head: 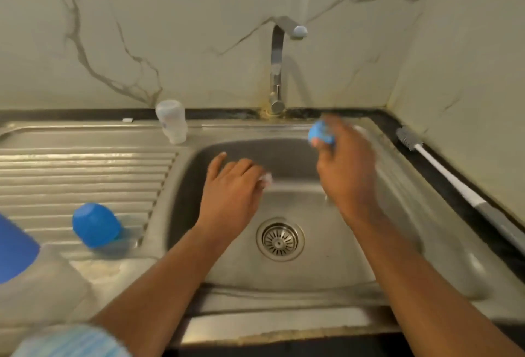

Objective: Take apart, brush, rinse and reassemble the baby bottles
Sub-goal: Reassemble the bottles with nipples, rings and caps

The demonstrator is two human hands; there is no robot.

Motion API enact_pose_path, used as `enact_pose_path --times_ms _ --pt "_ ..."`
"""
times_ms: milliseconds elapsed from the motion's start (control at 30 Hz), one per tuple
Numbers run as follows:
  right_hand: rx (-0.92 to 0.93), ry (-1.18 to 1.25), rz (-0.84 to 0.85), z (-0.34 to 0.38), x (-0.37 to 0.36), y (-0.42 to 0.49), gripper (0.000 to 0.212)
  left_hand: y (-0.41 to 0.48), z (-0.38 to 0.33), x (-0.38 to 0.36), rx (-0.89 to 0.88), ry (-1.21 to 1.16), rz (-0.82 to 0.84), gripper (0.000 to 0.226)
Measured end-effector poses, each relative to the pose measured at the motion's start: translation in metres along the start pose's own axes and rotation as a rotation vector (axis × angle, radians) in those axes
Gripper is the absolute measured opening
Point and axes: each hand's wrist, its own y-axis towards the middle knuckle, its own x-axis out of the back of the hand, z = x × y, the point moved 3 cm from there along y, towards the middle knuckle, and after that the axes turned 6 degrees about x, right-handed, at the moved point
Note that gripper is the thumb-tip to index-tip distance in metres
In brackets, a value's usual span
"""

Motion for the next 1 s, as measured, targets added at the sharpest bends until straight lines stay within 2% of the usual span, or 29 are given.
enact_pose_path --times_ms 33,67,100,133,167,200,267,367,467,633,800,1000 --pt "-0.174 -0.092 0.41 -0.012 -0.019 -0.014 0.033 -0.004 0.005 -0.015 0.081 0.064 0.232 0.021" --pt "-0.314 -0.137 0.696 -0.023 -0.033 -0.028 0.04 -0.005 0.012 -0.024 0.176 0.042 0.349 0.02" --pt "-0.332 -0.111 0.749 -0.026 -0.04 -0.033 0.053 -0.003 0.018 -0.028 0.251 0.006 0.398 0.019" --pt "-0.321 -0.05 0.694 -0.025 -0.039 -0.032 0.065 -0.003 0.022 -0.028 0.314 -0.102 0.38 0.017" --pt "-0.313 0.094 0.537 -0.02 -0.031 -0.026 0.071 -0.001 0.022 -0.028 0.355 -0.208 0.329 0.016" --pt "-0.263 0.246 0.374 -0.017 -0.026 -0.019 0.072 -0.001 0.025 -0.028 0.414 -0.306 0.284 0.014" --pt "-0.166 0.416 0.25 0.001 -0.019 -0.013 0.07 -0.001 0.032 -0.028 0.552 -0.545 0.254 0.007" --pt "-0.118 0.475 0.262 0.011 -0.025 -0.016 0.069 0.002 0.035 -0.03 0.672 -0.825 0.197 0.015" --pt "-0.063 0.555 0.272 0.019 -0.027 -0.016 0.066 0.005 0.027 -0.024 0.68 -1.023 0.182 0.028" --pt "-0.017 0.573 0.351 0.03 -0.035 -0.02 0.061 0.007 0.015 -0.017 0.608 -1.055 0.185 0.033" --pt "0.006 0.567 0.381 0.029 -0.036 -0.02 0.048 0.006 0.011 -0.012 0.592 -1.132 0.198 0.033" --pt "-0.011 0.517 0.349 0.022 -0.033 -0.018 0.046 0.008 0.005 -0.009 0.59 -1.296 0.296 0.057"
